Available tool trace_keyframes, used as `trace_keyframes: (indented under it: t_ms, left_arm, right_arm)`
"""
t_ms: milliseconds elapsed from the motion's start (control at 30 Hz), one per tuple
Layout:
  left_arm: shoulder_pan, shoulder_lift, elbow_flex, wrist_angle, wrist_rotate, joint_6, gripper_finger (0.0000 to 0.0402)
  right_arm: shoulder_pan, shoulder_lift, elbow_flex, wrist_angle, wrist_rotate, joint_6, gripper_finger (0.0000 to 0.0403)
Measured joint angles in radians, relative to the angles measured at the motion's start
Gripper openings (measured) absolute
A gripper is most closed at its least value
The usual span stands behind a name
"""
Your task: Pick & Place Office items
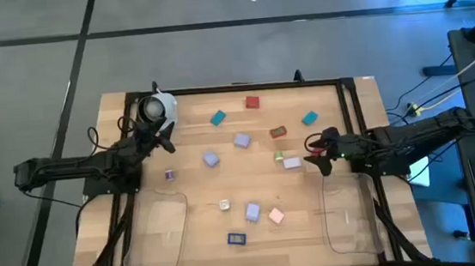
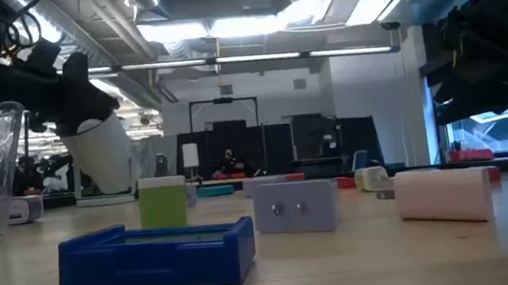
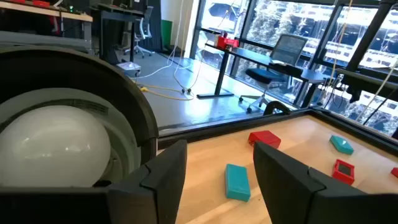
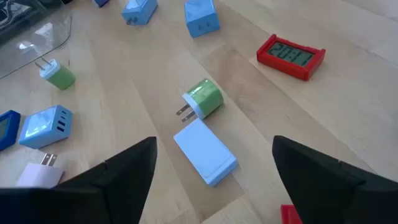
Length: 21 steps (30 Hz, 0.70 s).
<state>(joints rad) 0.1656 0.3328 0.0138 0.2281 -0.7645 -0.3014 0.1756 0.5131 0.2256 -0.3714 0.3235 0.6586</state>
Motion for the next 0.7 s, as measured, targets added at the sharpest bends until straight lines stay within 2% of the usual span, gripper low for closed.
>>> trace_keyframes:
  t_ms: [400,700]
  left_arm:
    - [0.0,0.0,0.0,0.0,0.0,-0.049,0.0182]
    - [0.0,0.0,0.0,0.0,0.0,-0.108,0.0182]
  right_arm:
    - [0.0,0.0,0.0,0.031,0.001,0.001,0.0322]
    - [0.0,0.0,0.0,0.055,0.057,0.074,0.0322]
